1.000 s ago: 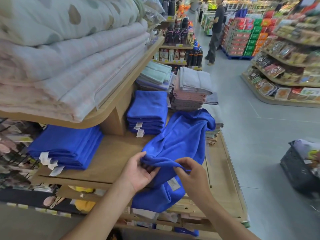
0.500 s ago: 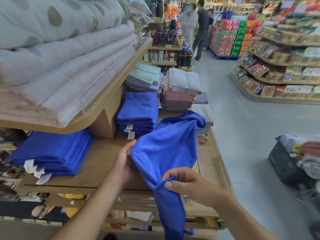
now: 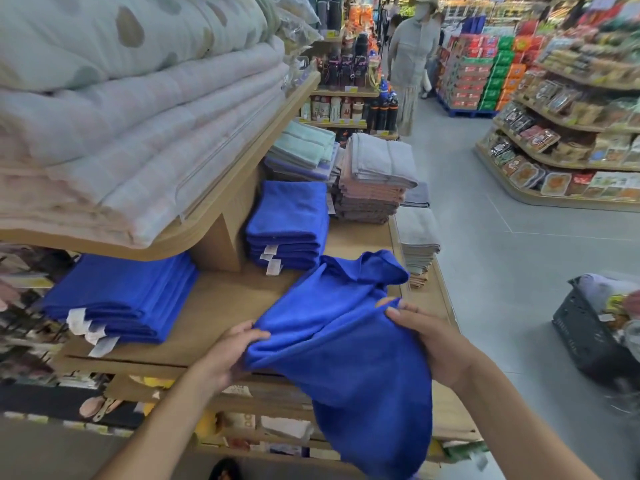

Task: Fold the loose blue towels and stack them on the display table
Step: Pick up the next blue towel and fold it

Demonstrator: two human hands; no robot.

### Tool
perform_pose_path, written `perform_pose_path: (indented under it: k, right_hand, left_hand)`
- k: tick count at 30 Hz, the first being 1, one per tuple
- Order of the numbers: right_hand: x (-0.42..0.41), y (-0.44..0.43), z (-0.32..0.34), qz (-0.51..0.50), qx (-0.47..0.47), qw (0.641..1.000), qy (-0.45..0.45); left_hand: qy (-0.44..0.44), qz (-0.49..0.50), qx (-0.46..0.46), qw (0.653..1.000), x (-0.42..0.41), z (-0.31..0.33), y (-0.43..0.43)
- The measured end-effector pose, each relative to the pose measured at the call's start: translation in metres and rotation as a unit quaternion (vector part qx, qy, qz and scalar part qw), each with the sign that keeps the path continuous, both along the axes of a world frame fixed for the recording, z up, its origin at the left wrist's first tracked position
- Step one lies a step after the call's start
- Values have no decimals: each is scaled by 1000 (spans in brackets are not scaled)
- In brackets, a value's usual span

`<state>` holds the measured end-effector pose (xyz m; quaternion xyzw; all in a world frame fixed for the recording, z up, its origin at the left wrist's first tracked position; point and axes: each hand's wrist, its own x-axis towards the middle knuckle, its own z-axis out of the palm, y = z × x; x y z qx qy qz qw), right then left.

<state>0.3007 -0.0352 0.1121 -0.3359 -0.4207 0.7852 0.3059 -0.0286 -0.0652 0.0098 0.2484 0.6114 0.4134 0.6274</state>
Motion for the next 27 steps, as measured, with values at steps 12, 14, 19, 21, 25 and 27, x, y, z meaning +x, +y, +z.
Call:
perform_pose_path:
  k: [12, 14, 19, 21, 25, 27]
  right_hand:
    - [-68, 24, -114, -67, 168, 943, -278]
    - [-69, 24, -119, -95, 189, 936, -282]
    - [-66, 19, -123, -107, 219, 924, -296]
    - [-65, 16, -125, -103, 225, 923, -294]
    - [-64, 16, -124, -101, 239, 918, -300]
    - [-65, 16, -123, -105, 235, 918, -301]
  left_hand:
    - [680, -102, 92, 720, -14, 26, -20]
    - [665, -85, 223, 708, 7, 31, 10]
    - [650, -261, 335, 630, 47, 15, 80]
    - [669, -282, 318, 610, 55, 6, 98]
    - [654, -237, 343, 631, 54, 0, 115]
    - [610, -213, 343, 682, 54, 6, 114]
